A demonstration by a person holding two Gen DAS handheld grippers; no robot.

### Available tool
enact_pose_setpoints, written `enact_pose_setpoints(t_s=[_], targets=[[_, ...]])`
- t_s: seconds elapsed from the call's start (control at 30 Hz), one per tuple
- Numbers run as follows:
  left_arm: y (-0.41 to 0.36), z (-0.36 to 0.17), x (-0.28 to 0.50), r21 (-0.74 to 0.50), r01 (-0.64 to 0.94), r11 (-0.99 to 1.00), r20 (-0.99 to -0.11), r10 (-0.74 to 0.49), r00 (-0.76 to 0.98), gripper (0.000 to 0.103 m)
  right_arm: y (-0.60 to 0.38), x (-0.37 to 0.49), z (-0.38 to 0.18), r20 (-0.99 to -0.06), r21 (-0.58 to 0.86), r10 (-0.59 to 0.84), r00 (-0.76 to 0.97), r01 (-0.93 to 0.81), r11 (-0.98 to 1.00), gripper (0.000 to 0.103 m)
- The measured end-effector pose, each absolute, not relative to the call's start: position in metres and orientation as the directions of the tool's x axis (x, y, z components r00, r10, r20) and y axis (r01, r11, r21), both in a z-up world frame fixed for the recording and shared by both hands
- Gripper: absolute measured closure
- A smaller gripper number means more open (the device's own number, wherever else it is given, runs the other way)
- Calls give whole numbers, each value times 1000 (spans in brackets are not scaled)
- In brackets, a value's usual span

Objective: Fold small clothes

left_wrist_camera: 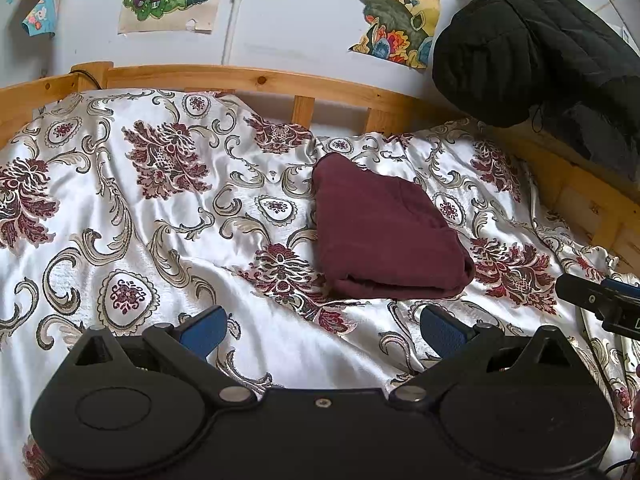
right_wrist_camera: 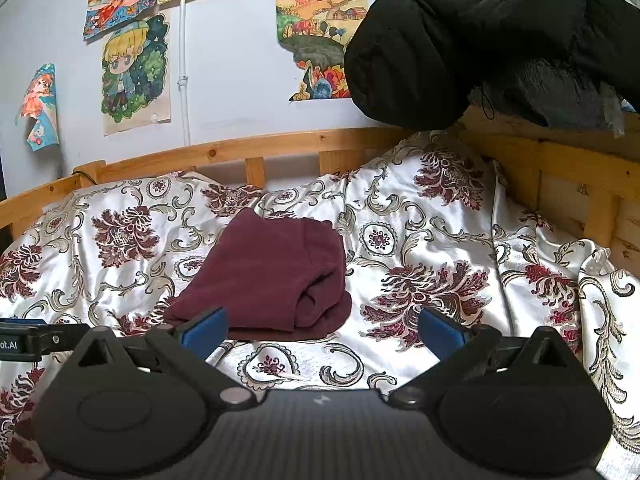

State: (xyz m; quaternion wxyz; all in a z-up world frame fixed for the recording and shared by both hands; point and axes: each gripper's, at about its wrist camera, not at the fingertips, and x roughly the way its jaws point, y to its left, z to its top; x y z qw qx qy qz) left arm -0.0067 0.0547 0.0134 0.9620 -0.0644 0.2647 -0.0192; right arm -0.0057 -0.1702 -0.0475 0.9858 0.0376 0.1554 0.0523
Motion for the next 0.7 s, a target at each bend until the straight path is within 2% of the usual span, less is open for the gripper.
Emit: enact_pose_setpoints(t_s=[0.7], targets=[[56, 12, -6, -139, 4, 990, -510, -75, 857, 1, -172, -5, -48, -305, 93, 110, 946, -85, 992, 1]])
